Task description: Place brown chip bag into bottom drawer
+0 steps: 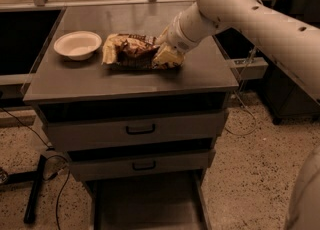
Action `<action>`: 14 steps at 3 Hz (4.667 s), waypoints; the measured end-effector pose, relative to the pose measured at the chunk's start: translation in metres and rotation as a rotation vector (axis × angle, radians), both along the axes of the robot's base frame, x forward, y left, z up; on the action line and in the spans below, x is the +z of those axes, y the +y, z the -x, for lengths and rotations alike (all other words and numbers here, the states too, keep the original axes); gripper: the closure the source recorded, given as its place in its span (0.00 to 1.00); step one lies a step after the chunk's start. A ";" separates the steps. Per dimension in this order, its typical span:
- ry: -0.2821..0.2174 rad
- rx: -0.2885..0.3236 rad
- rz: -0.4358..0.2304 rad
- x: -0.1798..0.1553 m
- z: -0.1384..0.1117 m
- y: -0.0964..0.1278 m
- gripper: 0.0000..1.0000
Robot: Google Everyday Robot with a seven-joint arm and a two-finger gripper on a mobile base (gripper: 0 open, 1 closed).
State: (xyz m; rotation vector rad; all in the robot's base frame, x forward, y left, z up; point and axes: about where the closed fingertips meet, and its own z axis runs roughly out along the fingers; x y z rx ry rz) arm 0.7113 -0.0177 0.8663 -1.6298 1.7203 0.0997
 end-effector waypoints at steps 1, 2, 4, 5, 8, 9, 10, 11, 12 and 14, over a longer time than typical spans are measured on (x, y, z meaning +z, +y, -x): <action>0.000 0.000 0.000 0.000 0.000 0.000 0.87; 0.000 0.000 0.000 0.000 0.000 0.000 1.00; -0.008 0.017 -0.032 0.009 0.015 0.003 1.00; -0.013 0.052 -0.062 0.032 0.052 0.002 1.00; -0.082 -0.004 -0.003 0.069 0.201 -0.064 1.00; -0.064 -0.032 0.023 0.046 0.234 -0.079 1.00; -0.014 -0.056 0.025 0.012 0.266 -0.091 1.00; 0.092 -0.095 0.043 -0.056 0.298 -0.104 1.00; 0.092 -0.095 0.043 -0.056 0.298 -0.104 1.00; 0.150 -0.113 0.033 -0.140 0.295 -0.104 1.00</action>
Offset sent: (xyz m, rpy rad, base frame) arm 0.0000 0.0000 0.0000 0.0000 0.0000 0.0000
